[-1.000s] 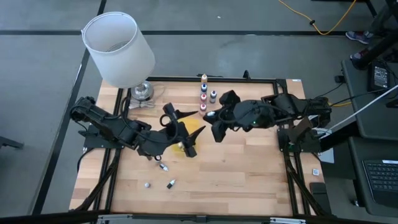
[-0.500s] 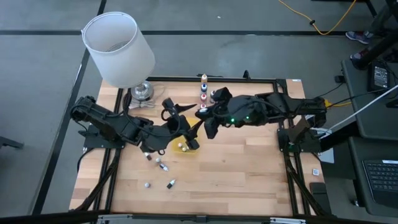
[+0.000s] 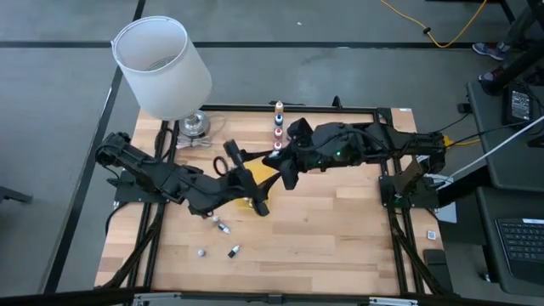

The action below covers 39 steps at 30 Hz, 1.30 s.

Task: Pick & Place food coloring
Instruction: Put the small red bottle into the yellow bin

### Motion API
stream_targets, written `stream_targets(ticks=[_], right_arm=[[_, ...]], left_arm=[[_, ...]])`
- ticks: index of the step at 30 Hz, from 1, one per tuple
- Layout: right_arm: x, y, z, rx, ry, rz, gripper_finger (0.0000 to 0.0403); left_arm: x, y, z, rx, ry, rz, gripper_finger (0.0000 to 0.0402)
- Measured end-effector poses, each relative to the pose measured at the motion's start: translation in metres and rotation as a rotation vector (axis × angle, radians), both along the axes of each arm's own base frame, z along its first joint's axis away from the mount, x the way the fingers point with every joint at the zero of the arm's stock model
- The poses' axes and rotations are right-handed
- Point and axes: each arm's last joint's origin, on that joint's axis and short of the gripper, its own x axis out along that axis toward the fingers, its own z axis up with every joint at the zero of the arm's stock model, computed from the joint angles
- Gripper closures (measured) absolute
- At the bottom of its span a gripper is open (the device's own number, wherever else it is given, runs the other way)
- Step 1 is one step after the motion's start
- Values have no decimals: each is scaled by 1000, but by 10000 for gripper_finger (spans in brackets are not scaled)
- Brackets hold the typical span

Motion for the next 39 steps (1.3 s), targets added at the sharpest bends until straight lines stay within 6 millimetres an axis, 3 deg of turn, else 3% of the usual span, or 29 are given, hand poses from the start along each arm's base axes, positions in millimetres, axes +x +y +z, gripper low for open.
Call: stream_targets(ticks=[7,17,39], right_arm=[[-3,1,6,39,-36,62,311],[-29,-3,27,25,-99,96,311],[-27,-3,34,8,-171,106,311]], left_arm=[[-1,-4,7,84,9,-28,148],[-8,-10,17,71,-57,-26,148],[-7,-6,29,80,-144,-41,159]])
